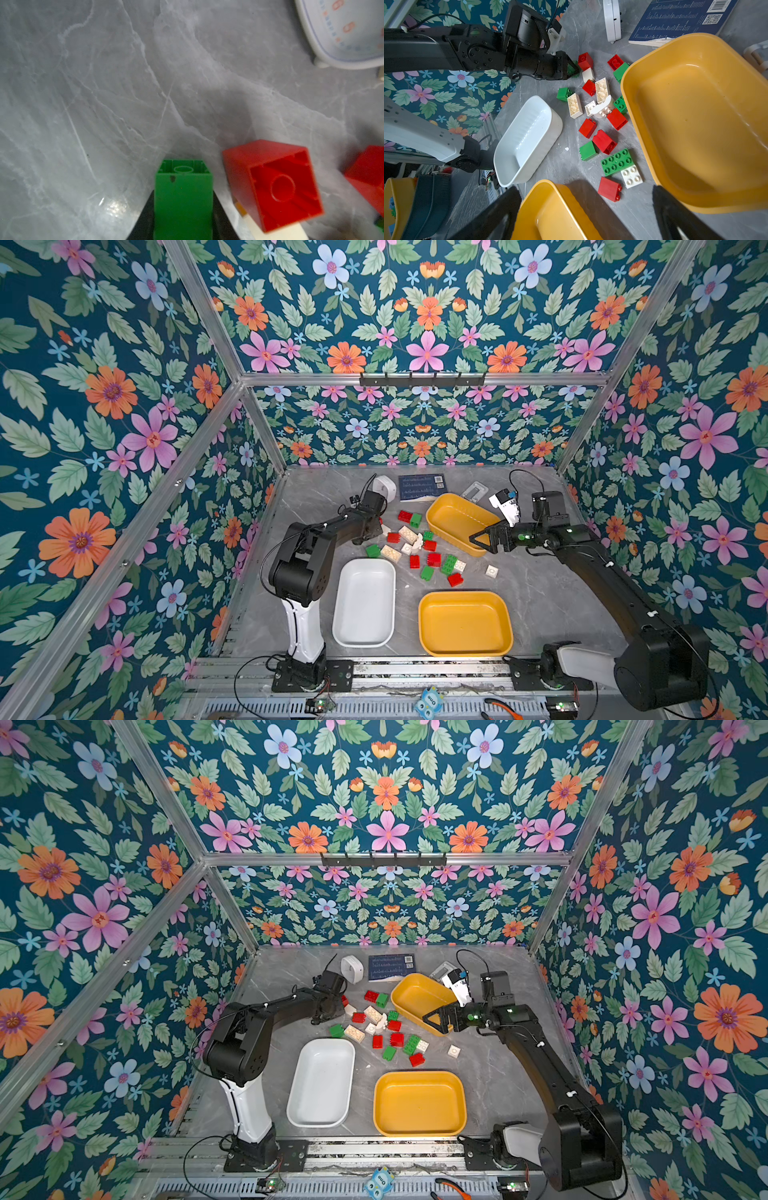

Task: Sort the legos into containers by color
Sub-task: 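Carry the green brick with the left gripper into the white dish and release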

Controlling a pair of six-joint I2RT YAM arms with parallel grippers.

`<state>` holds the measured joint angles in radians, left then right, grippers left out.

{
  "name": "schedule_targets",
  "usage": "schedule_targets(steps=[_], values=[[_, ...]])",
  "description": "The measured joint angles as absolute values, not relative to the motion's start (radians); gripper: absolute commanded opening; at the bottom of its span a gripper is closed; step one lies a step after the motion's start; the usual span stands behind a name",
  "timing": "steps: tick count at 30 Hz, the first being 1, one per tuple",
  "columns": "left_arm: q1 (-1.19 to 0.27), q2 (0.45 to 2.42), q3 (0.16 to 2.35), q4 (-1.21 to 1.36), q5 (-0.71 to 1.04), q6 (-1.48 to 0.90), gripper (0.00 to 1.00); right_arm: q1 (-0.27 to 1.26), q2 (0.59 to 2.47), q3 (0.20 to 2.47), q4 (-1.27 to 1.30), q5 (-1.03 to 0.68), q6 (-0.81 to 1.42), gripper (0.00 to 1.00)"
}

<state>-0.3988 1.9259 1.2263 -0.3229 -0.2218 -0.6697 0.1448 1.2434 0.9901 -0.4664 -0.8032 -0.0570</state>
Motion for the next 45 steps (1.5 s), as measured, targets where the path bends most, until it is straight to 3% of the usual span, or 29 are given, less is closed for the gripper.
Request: schedule_targets(steps=[6,14,28,30,33,45], values=[[-0.398,1.858,1.253,-0.380,-0.225,-0.621,0.22,0.145,1.243,0.994,-0.466,-0.808,-0.051,0.99],[-0.458,1.620,1.240,-0.549,-0.204,-0.599,0.23,0.145,1.243,0.995,-0.466,-0.857,-0.051,0.99],[-0.760,1.197,0.869,-0.816,-0.136,-0.907,0.25,0.145,1.233,0.994,-0.500,-0.913,-0.081,0.99],[-0.768,1.192,0.822,-0.809,-0.132,-0.930,0.29,0.145,1.233,0.994,-0.506,-0.913,-0.083,0.99],[-0.770,1.196,0.769,-0.791,-0.133,-0.939,0.55,0.145,1.234,0.996,-0.512,-0.913,-0.086,0.99],[-0.765,1.246,0.887,-0.830,-0.201,-0.872,0.76,0.145,1.201,0.981,-0.528,-0.912,-0.088,0.99]])
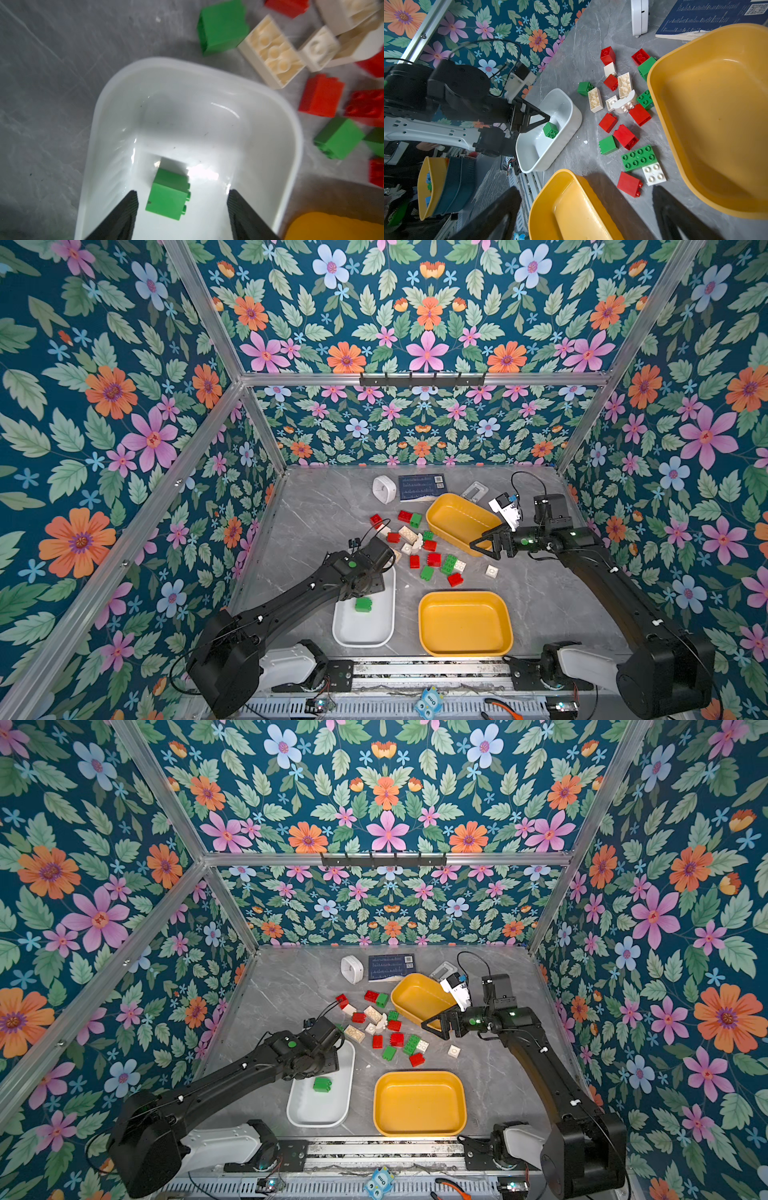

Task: Sort the legos into containers by color
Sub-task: 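Carry the green brick with the left gripper into the white dish and release, then reach the left gripper back to the bricks and grasp another green brick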

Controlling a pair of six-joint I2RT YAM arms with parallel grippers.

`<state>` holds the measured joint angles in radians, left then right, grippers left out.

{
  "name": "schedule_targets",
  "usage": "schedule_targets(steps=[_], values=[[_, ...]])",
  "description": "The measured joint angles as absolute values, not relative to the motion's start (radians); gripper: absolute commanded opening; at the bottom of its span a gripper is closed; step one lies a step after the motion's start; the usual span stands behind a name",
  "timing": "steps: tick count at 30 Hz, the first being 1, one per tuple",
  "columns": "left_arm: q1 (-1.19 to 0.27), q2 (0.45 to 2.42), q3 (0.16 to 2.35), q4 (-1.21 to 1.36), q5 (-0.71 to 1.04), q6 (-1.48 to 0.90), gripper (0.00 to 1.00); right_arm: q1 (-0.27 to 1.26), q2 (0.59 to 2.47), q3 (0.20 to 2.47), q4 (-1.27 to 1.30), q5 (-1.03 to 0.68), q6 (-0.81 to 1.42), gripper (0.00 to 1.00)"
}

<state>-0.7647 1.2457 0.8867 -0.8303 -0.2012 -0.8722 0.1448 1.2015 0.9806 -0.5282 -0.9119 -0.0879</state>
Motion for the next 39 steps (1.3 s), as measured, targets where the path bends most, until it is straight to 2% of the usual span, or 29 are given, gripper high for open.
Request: schedule_targets(steps=[6,12,20,29,39], values=[[-0.677,1.341,1.069,-0.828,-0.229,-0.588,0.78,0.145,1.215,0.991,-0.527,-0.913,-0.084,0.99],[-0.487,1.435,1.174,-0.793,-0.107,-0.187,0.76,0.145,1.221,1.001,-0.525,-0.912,-0.081,0.99],[-0.397,1.644,1.279,-0.785,0.081,0.207,0.72,0.145,1.222,0.999,-0.525,-0.912,-0.081,0.99],[-0.395,1.817,1.317,-0.740,0.133,0.360,0.68,0.145,1.222,0.990,-0.529,-0.912,-0.081,0.99],[-0.390,1.894,1.287,-0.703,0.127,0.421,0.61,0.145,1.222,0.976,-0.552,-0.912,-0.088,0.99]])
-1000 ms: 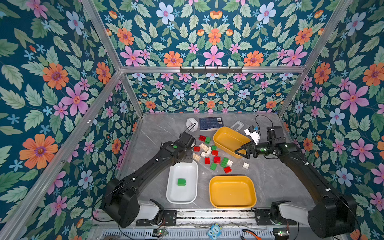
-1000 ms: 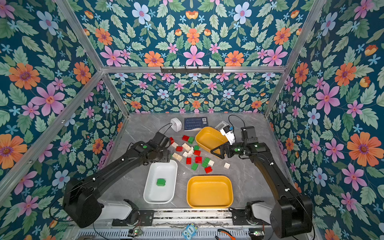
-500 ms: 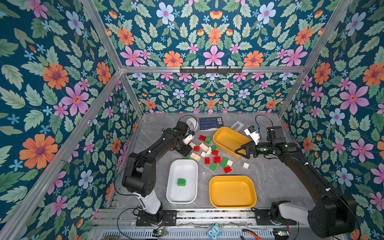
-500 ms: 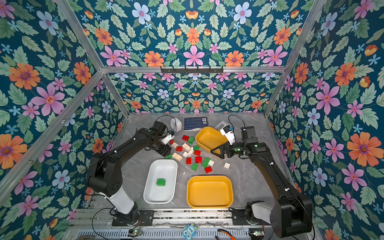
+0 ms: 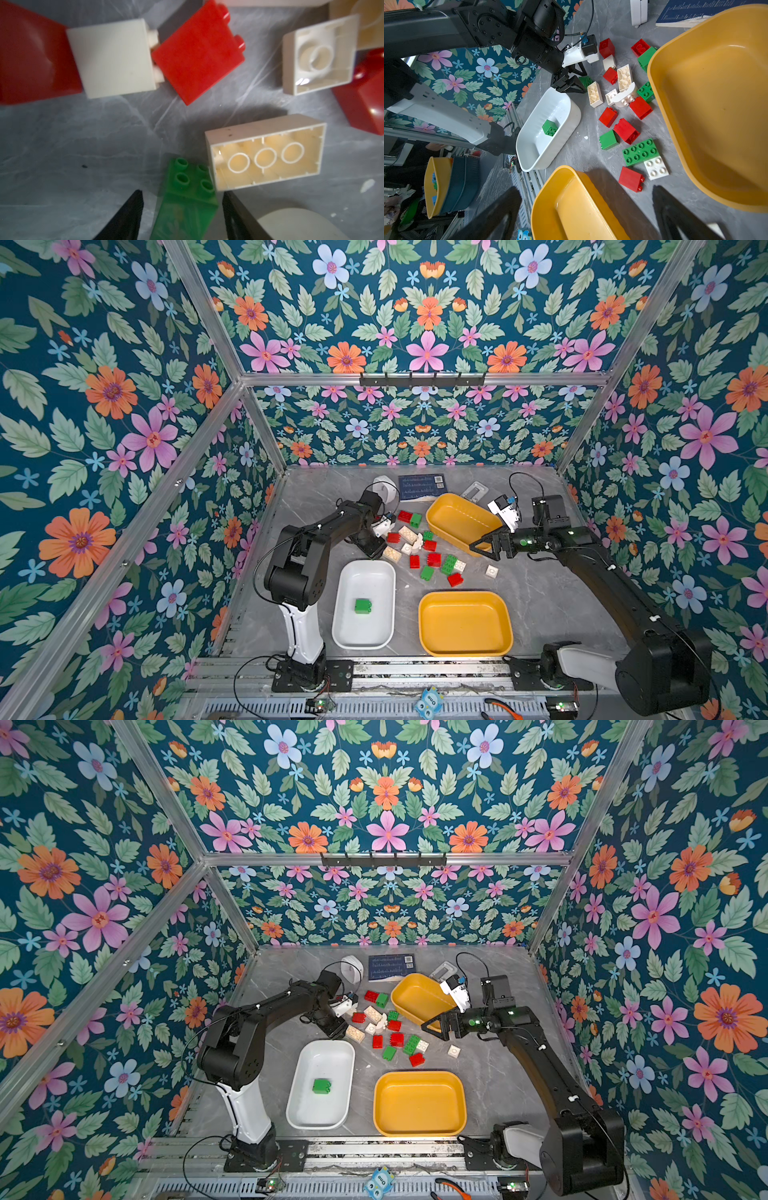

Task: Sort the legos into containers by color
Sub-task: 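Reach the left gripper back to the bricks and grasp another green brick, then move the green brick with the left gripper into the white dish and release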

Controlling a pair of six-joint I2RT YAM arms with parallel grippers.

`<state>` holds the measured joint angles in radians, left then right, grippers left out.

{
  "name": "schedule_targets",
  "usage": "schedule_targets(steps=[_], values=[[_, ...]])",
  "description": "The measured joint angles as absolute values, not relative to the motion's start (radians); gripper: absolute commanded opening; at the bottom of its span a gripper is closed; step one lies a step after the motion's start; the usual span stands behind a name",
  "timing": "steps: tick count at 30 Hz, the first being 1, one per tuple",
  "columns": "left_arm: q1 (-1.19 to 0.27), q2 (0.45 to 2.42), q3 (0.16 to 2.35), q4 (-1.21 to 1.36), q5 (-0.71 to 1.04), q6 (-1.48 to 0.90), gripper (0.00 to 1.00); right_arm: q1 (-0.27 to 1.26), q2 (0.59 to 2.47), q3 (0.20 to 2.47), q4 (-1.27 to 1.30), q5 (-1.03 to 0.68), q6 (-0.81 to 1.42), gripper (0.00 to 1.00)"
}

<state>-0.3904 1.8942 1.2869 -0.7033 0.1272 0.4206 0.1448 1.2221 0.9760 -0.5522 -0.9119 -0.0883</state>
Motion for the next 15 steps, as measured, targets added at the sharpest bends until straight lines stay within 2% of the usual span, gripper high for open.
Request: schedule_targets(steps=[5,15], values=[[-0.370,1.917,1.297,-0.673,0.099,0.424,0.52,0.145,1.224,0.971,-0.553,-0.912,-0.088,0.99],[-0.363,1.934,1.306,-0.615,0.114,0.451,0.24,0.145,1.232,0.974,-0.553,-0.912,-0.088,0.99]])
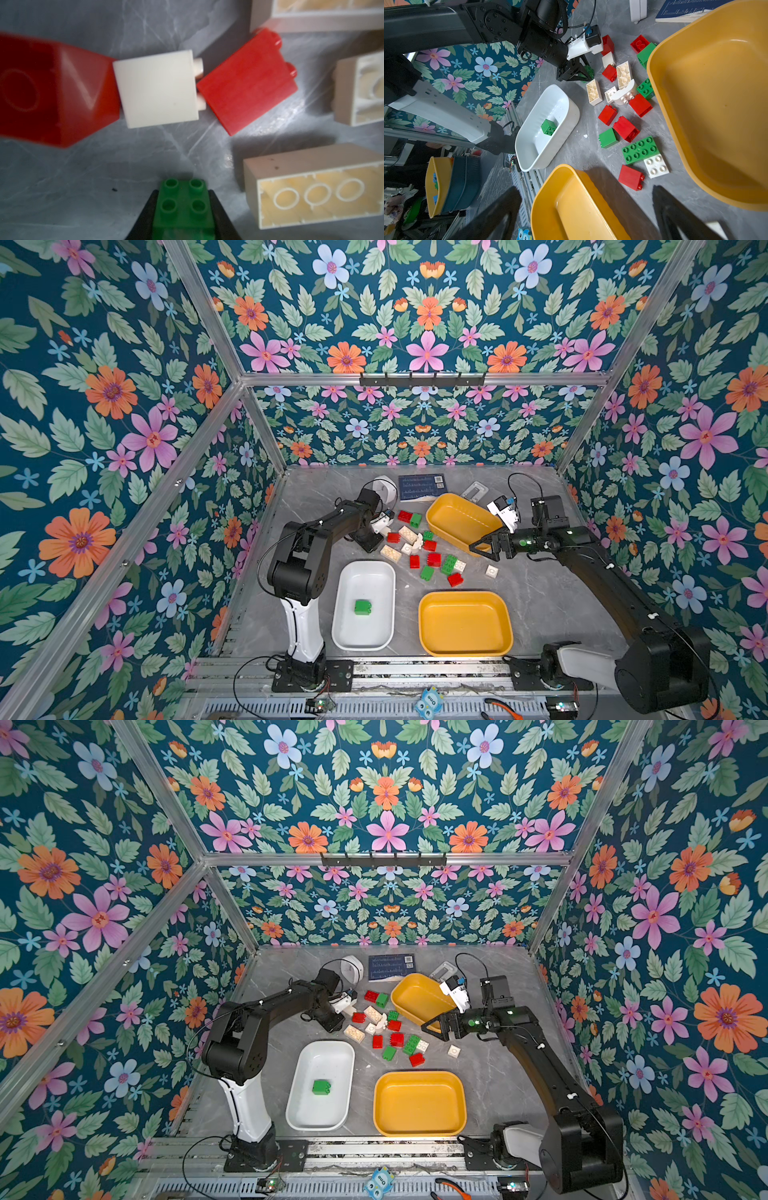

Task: Sort the legos into containers by color
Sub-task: 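Move the green brick with the left gripper into the white dish and release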

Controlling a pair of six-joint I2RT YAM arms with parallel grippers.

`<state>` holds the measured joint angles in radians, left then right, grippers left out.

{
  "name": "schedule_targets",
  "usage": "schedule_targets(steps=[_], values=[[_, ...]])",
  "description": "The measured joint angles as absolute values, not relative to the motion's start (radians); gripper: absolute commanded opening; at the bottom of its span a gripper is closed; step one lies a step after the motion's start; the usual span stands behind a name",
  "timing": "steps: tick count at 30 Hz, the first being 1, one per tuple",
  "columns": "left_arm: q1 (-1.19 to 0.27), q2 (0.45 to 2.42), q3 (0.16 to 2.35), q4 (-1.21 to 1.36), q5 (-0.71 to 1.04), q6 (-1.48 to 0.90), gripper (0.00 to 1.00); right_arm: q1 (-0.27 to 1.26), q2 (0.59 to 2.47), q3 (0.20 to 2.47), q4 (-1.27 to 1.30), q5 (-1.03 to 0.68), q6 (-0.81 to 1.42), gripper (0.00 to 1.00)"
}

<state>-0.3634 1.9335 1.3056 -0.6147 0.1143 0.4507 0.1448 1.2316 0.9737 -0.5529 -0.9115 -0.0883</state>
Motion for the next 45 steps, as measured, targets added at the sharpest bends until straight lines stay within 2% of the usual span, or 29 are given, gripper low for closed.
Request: schedule_targets(steps=[7,14,25,34,38,43,45], values=[[-0.352,1.900,1.322,-0.630,0.117,0.443,0.25,0.145,1.234,0.977,-0.553,-0.911,-0.088,0.99],[-0.357,1.742,1.363,-0.720,0.113,0.313,0.25,0.145,1.242,0.984,-0.549,-0.912,-0.088,0.99],[-0.514,1.391,1.109,-0.916,0.150,0.114,0.26,0.145,1.265,1.001,-0.542,-0.940,-0.084,0.99],[-0.522,1.475,1.052,-0.897,0.071,0.114,0.28,0.145,1.266,1.012,-0.535,-0.961,-0.080,0.99],[-0.517,1.509,1.038,-0.895,0.023,0.166,0.37,0.145,1.248,1.002,-0.535,-0.960,-0.080,0.99],[-0.505,1.518,1.028,-0.886,-0.002,0.195,0.58,0.145,1.238,0.992,-0.543,-0.959,-0.080,0.99],[-0.505,1.516,1.028,-0.885,-0.004,0.199,0.61,0.145,1.235,0.993,-0.550,-0.956,-0.081,0.99]])
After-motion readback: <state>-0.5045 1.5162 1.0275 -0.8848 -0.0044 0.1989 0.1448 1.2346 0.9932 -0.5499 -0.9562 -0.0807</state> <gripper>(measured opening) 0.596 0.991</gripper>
